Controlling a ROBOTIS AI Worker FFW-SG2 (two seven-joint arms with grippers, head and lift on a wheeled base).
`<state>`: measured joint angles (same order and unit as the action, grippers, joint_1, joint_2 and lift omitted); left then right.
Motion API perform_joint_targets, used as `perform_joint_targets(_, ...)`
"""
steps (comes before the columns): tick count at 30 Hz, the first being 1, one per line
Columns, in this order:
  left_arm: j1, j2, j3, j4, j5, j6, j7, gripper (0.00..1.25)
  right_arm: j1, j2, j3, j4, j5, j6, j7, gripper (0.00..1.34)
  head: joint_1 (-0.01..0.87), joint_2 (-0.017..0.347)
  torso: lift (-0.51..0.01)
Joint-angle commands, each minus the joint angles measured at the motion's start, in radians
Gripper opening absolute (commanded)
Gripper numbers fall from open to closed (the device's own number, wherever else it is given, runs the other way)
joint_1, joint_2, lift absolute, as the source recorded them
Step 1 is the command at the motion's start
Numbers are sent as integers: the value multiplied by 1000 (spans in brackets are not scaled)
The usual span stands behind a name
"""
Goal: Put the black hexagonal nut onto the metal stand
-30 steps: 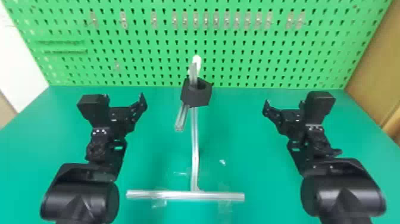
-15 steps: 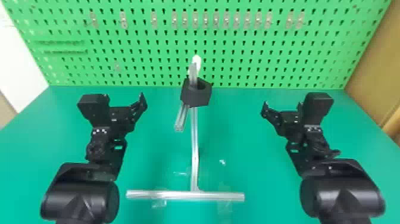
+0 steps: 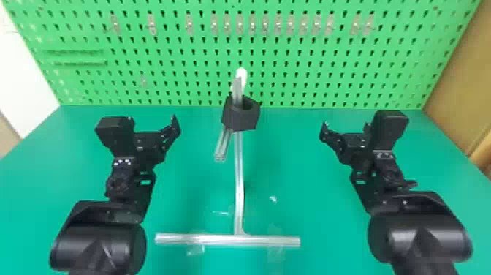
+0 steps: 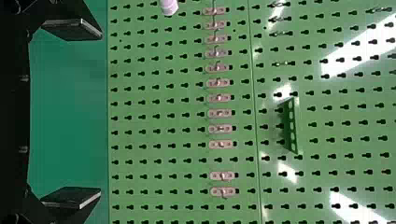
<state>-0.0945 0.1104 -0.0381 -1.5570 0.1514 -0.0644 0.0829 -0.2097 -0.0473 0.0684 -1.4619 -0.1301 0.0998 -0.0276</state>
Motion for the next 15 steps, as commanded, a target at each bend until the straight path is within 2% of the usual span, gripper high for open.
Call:
perform_joint_targets(1,1,0,-2,0,0,0,0,1069,0,1,-1,0,-2,1,0,1215,693,81,-1)
perform_joint_targets(15,2,0,1,0,4,-2,0,1069,1,1,-4,-2,-5,3,0,1215,693,81,-1)
